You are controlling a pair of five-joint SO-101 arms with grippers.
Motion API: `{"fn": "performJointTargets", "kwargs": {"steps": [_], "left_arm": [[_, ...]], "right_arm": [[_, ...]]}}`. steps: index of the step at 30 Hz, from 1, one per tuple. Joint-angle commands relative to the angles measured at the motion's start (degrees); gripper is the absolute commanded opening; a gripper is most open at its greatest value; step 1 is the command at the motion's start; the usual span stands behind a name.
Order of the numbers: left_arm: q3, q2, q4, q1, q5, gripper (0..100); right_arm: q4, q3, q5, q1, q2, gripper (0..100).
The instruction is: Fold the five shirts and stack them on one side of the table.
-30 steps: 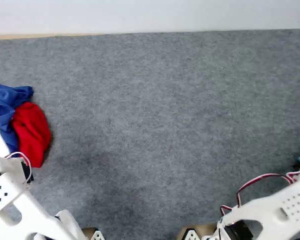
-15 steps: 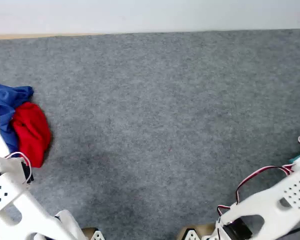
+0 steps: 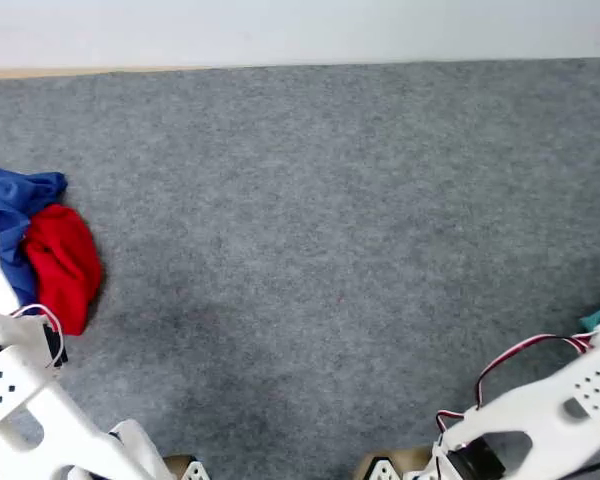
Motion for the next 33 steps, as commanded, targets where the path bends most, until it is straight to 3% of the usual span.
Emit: {"fn": "performJointTargets", "kwargs": {"steps": [1, 7, 15, 25, 33], "left_arm": [[-0.2, -0.9, 1.4, 0.4, -0.2, 8], [-0.2, -0.8, 1.4, 0.4, -0.2, 8], [-0.2, -0.8, 1.3, 0.4, -0.2, 8], [-0.2, -0.8, 1.3, 0.4, -0.2, 8], [-0.5, -0.8, 1.3, 0.4, -0.2, 8]], "right_arm": [[-9.5, -2.2, -0.4, 0.6, 3.6, 12.9], [-11.9, -3.5, -0.4, 0.1, 8.8, 12.9], [-0.5, -16.8, -0.6, -0.8, 4.4, 12.9], [26.1, -31.1, -0.1, 1.9, 3.1, 12.9], [26.2, -28.0, 5.8, 8.2, 6.5, 12.9]]}}
